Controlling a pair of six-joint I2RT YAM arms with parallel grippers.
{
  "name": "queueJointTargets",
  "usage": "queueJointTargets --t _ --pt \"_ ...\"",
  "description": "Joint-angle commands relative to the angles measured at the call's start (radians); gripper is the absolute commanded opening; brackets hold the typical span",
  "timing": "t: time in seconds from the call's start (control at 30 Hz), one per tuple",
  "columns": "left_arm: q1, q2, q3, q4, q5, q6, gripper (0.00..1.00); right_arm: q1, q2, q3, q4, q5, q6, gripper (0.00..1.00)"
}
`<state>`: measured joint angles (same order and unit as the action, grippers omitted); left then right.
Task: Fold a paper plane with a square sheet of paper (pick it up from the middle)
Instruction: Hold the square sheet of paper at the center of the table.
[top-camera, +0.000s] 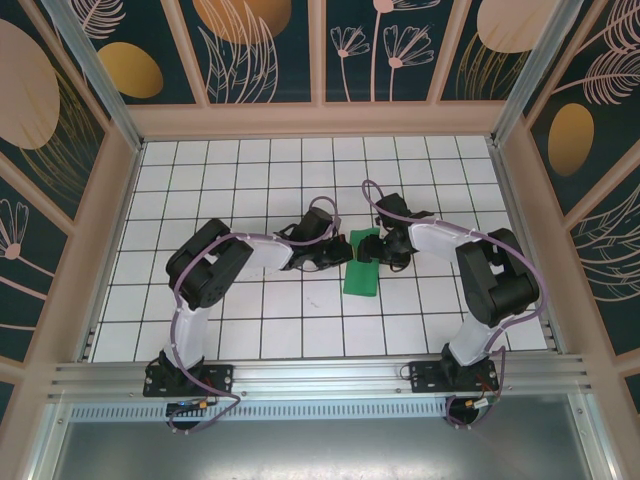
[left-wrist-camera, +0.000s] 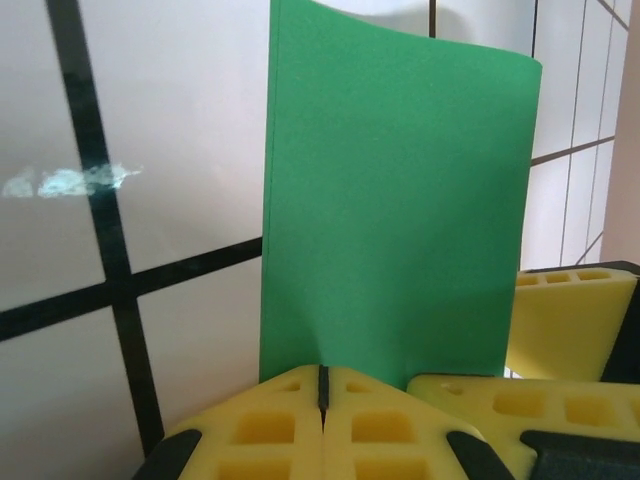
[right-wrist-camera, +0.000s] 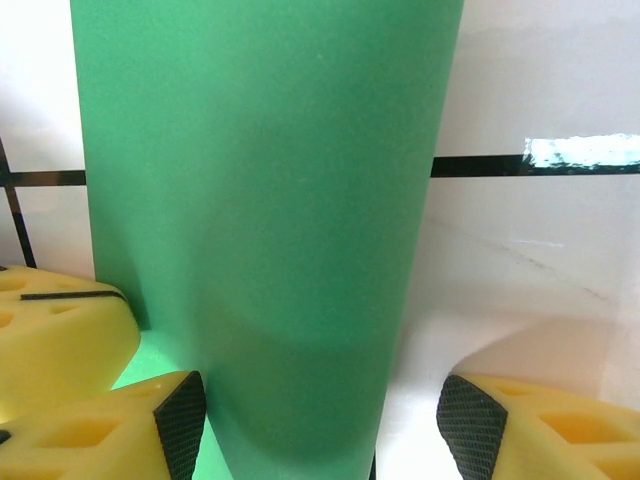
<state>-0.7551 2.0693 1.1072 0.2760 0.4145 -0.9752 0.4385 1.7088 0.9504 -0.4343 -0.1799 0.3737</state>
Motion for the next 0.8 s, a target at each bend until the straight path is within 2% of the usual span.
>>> queueJointTargets --t 0.0,0.13,0.3,0.57,0.67,0.77 --pt "-0.017 0.041 0.045 -0.101 -0.051 0.063 0.0 0.004 0.08 -0.024 0.042 0.022 0.005 0.7" --pt "-0.029 0.054 0.069 -0.188 -0.112 0.099 0.0 0.005 0.073 -0.022 0.045 0.017 0.008 0.7" --pt "-0.031 0.052 0.049 -0.222 -0.159 0.114 0.0 0.004 0.048 -0.007 0.053 0.001 0.021 0.71" --pt "-0.032 0.056 0.046 -0.244 -0.183 0.135 0.0 -0.034 -0.134 -0.009 0.067 -0.045 0.066 0.79" --pt "-0.033 0.058 0.051 -0.244 -0.178 0.138 0.0 -0.057 -0.196 -0.038 0.084 -0.094 0.086 0.73" --pt "-0.032 0.06 0.052 -0.242 -0.179 0.141 0.0 -0.063 -0.227 -0.082 0.146 -0.192 0.108 0.6"
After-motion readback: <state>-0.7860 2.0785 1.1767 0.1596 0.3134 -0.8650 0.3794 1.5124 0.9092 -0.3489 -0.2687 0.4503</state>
